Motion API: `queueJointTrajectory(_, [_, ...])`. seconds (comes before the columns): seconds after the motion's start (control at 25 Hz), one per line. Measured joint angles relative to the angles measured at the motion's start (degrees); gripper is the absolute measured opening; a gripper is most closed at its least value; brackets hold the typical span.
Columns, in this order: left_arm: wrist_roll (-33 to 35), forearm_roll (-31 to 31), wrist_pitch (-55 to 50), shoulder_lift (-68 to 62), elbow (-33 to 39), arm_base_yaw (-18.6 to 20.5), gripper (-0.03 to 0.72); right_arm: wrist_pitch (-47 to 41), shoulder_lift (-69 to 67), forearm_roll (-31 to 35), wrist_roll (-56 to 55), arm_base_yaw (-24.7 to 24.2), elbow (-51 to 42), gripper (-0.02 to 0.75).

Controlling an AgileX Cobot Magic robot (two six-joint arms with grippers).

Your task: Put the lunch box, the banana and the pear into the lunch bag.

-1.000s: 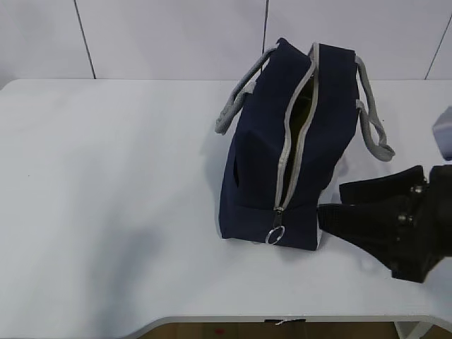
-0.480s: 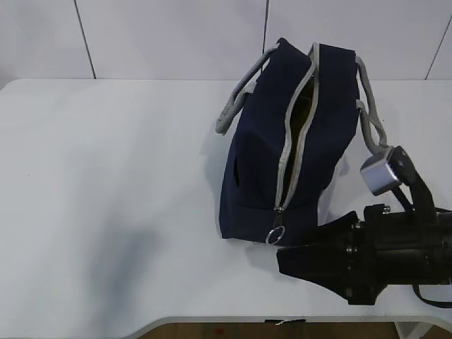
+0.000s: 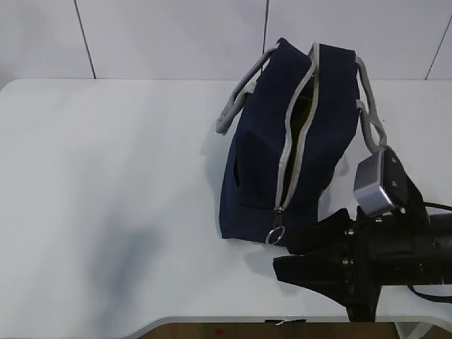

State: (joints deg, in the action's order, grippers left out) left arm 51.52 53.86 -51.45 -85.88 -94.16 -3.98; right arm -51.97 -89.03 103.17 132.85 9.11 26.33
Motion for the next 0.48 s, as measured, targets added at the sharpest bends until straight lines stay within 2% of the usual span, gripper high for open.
queueJointTrajectory(0.48, [0.0, 0.04, -0.33, 0.0, 0.0, 0.0, 0.434, 4.72, -5.11, 0.22, 0.54, 0.0, 3.2, 0.421])
